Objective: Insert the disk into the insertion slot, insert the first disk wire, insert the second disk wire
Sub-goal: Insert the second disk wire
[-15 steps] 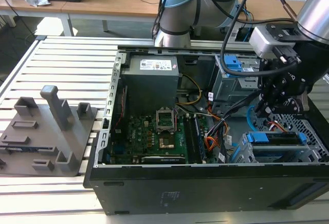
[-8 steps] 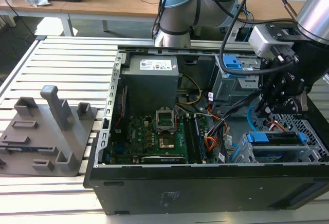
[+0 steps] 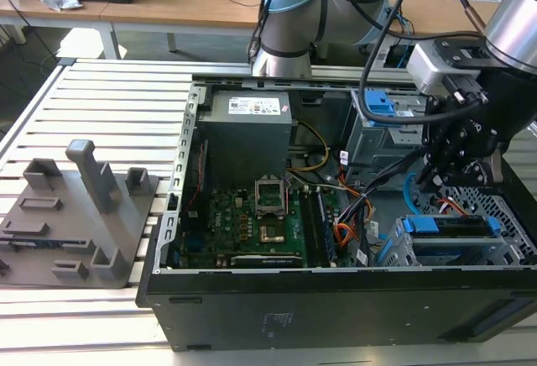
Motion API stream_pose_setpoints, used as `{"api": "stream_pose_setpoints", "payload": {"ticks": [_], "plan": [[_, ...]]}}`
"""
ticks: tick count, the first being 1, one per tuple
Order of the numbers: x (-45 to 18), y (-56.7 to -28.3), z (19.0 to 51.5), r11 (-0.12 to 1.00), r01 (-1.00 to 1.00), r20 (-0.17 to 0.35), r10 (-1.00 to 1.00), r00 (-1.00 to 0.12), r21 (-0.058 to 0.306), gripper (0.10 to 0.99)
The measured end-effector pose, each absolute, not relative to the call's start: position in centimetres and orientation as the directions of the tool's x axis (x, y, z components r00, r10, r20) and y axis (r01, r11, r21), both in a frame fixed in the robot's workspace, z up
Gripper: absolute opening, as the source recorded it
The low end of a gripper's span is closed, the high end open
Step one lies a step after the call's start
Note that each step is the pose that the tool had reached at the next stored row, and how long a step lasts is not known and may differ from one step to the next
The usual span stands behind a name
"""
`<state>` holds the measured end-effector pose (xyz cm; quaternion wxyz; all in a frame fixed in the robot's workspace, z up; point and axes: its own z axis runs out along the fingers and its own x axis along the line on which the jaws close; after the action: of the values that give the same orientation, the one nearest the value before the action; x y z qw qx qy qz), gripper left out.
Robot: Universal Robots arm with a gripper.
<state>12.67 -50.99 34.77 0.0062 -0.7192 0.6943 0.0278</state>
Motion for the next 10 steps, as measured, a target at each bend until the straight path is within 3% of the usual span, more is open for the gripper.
{"api": "stream_pose_setpoints", "payload": {"ticks": [10], "plan": [[12.84,-50.99,34.06,-0.036,-0.999,-0.049,-0.998,0.035,0.030,0.165]]}}
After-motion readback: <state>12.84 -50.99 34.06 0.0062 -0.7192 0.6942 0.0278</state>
